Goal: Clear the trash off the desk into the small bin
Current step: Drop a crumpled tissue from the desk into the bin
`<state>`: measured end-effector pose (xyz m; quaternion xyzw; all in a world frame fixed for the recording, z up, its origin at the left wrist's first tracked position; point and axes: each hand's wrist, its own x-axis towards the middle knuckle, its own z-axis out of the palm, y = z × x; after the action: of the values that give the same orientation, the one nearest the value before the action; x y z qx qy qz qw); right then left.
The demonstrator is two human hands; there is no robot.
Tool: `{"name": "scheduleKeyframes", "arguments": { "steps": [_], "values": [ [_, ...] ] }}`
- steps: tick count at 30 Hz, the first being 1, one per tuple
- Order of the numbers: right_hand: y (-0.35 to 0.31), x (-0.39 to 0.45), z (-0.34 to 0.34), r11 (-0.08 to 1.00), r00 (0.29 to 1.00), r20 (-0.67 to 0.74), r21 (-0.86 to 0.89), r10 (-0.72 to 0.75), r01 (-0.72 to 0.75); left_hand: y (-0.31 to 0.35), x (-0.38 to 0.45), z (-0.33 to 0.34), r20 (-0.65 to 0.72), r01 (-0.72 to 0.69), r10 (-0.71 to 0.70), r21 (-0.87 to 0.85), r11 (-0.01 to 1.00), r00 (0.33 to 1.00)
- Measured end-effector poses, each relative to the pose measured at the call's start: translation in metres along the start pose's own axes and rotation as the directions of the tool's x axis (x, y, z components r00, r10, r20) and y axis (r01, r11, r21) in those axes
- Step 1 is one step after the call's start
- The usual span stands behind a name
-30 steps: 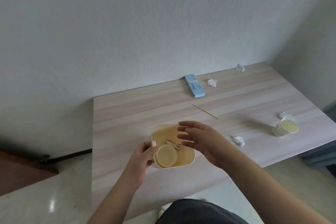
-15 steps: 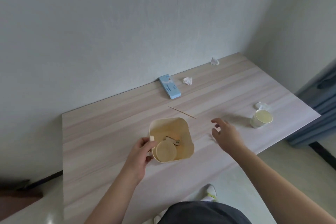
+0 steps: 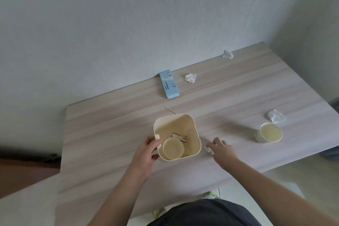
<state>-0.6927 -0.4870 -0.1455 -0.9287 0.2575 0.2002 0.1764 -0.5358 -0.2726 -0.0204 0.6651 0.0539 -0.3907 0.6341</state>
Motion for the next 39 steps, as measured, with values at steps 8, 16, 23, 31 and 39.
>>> {"name": "scheduleKeyframes", "arguments": {
  "steps": [8, 16, 23, 31, 39],
  "values": [
    [0.008, 0.012, -0.041, 0.904, 0.958, -0.286, 0.402, -0.026, 0.145, -0.001, -0.004, 0.018, -0.091, -0.031, 0.032, 0.01, 0.999, 0.995],
    [-0.027, -0.012, -0.122, 0.759, 0.759, -0.639, 0.433, -0.122, 0.486, -0.001, 0.003, 0.027, -0.095, -0.062, 0.068, 0.07, 0.996, 0.993],
    [-0.053, -0.018, -0.122, 0.767, 0.695, -0.555, 0.15, -0.457, 0.624, 0.005, 0.008, 0.012, -0.089, -0.069, 0.075, 0.065, 0.995, 0.993],
    [-0.076, -0.026, -0.12, 0.836, 0.797, -0.472, 0.196, -0.377, 0.512, 0.016, 0.02, -0.023, -0.038, -0.078, 0.08, 0.038, 0.996, 0.996],
    [-0.069, -0.037, -0.127, 0.911, 0.82, -0.563, 0.277, -0.102, 0.304, 0.022, 0.031, -0.036, 0.083, -0.083, 0.079, 0.047, 0.995, 0.993]
  ]
}}
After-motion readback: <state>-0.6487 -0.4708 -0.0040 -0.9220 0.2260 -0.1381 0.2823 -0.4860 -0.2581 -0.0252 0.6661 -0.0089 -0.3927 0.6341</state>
